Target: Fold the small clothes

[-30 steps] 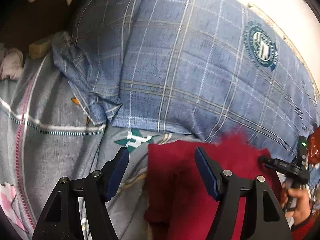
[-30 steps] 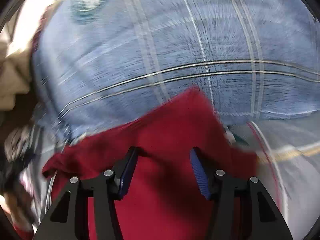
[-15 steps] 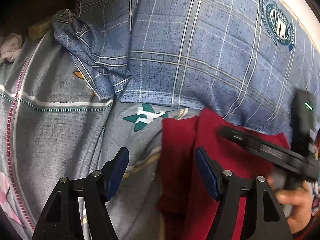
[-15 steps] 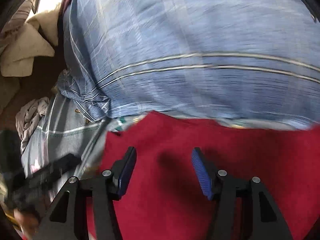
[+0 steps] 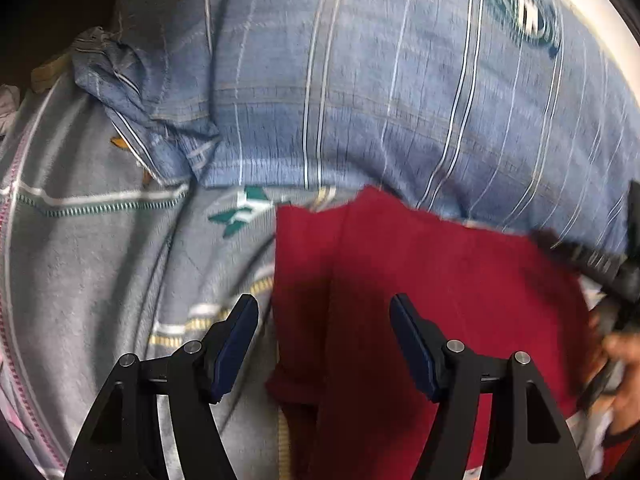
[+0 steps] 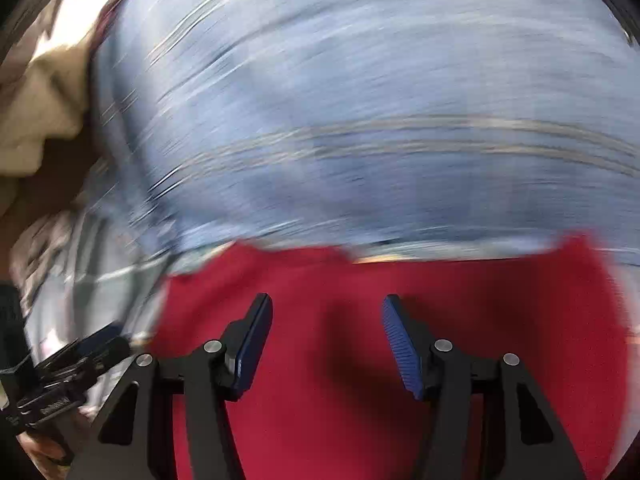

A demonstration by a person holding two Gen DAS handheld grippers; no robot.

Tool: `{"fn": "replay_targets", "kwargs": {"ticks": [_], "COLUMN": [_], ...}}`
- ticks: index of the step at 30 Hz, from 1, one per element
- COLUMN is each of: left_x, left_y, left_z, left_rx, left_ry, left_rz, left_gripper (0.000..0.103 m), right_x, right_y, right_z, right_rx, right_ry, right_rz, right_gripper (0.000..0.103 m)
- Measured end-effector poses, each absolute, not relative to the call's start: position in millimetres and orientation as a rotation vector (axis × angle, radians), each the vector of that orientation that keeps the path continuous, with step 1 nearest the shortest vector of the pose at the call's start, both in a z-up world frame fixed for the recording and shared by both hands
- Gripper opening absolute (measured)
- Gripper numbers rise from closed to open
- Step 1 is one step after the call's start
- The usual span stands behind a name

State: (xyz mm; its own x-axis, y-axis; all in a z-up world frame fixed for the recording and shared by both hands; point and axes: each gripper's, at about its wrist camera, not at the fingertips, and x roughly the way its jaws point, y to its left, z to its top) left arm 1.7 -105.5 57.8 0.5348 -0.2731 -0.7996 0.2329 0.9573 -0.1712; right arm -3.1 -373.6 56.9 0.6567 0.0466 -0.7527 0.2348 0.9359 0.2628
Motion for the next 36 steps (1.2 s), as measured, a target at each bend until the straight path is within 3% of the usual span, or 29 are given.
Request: {"fn": "replay_targets", "kwargs": {"ticks": [3,6,9,12,15,19,26,31,34,36], "left_x": [9.0,19.7,24.5,20.8,6.7,-20.3,-74.6,-96.8,-96.0,-88.2], "left_y": [-110.7,-115.2,-111.7,-110.2,-107.7,-103.4,-78.1,-50.8,-41.9,-43.2], "left_z": [38.0,25.3,24.3,29.8,40.8,67.1,105.8,111.0,99.7,90.4], "left_rx": [-0.021,-0.038,-0.082,-0.084,-0.076,-0.087,-0.113,-0.158,-0.174,-0.124], "left_ry": [1.014,1.042,1.044,1.026,0.990,0.923,0.834,0.801,0.829,0.855], "left_rz": [-0.266,-0.253,-0.246,-0.238,-0.225,-0.236,-0.230,-0.228,-0.227,-0.207], "left_gripper": [0.069,0.078,0.079,0.076,0.076,0.076,0.078,0.078,0.078,0.078], "right_x": [-20.7,-27.1,-38.3,-57.0,-78.7,-85.7,-123.6,-135.0,-119.7,-114.7], "right_y": [-432.0,-478.8,-485.4,-461.7,-443.5,-420.3,-351.4,-307.0,-282.1,-270.9], "right_z": [53.3,27.5,31.2,53.6,55.1,45.5,120.8,136.6,130.8,121.8], "right_rx": [0.403,0.478,0.538,0.475,0.416,0.278,0.300,0.330,0.359,0.348], "right_ry": [0.863,0.939,0.900,0.878,0.893,0.980,0.923,0.902,0.882,0.883], "right_rz": [-0.290,-0.390,-0.357,-0.313,-0.283,-0.338,-0.162,-0.148,-0.147,-0.139], "right_gripper": [0.060,0.056,0.057,0.059,0.074,0.075,0.077,0.081,0.091,0.091]}}
